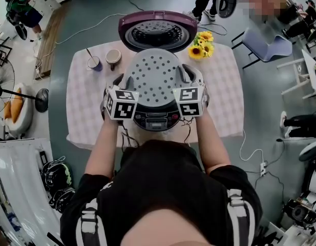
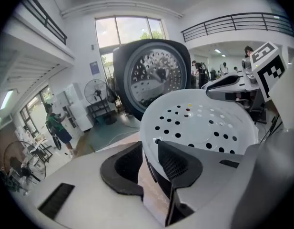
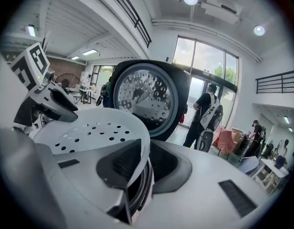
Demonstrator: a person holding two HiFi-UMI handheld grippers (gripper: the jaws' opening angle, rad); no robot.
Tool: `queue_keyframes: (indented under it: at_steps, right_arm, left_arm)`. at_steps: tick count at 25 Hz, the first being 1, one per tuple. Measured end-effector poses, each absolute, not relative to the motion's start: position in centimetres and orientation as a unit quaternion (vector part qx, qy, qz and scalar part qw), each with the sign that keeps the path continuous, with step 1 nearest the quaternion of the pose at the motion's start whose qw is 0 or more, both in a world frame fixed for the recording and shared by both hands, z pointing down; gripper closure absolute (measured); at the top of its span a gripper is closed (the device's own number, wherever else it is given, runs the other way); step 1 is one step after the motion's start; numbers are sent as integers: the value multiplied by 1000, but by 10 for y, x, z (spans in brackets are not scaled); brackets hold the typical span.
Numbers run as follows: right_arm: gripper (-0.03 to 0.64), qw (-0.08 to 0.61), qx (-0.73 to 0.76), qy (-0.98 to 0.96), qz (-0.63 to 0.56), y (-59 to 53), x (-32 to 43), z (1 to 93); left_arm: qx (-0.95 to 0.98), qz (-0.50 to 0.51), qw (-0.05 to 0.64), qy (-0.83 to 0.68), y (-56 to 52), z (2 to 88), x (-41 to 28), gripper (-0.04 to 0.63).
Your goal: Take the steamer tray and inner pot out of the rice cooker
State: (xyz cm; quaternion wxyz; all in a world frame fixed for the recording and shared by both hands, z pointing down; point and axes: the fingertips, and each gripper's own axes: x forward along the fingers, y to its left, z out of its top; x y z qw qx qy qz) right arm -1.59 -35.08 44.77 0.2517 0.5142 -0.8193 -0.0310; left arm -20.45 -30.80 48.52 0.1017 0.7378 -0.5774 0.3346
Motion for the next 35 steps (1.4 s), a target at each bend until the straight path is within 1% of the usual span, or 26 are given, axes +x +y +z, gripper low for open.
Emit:
queue_keyframes:
  at_steps: [8, 15, 21, 31, 35]
  right_arm:
    - [557, 186, 546, -813, -74, -327, -4, 390]
    - [560, 158, 582, -793, -85, -296, 28, 364]
    - [561, 156, 630, -758, -72, -264, 77, 357]
    - [563, 168, 714, -679, -30, -210, 199, 373]
    - [565, 174, 730, -661, -16, -191, 250, 381]
  left_arm:
    - [753, 275, 28, -598, -296, 427, -195, 499]
    - [783, 235, -15, -575, -279, 399, -164, 500]
    - [824, 221, -35, -520, -269, 393, -114, 499]
    - [881, 225, -50, -414, -255, 407, 13, 494]
    - [891, 232, -44, -387, -244, 415, 65, 492]
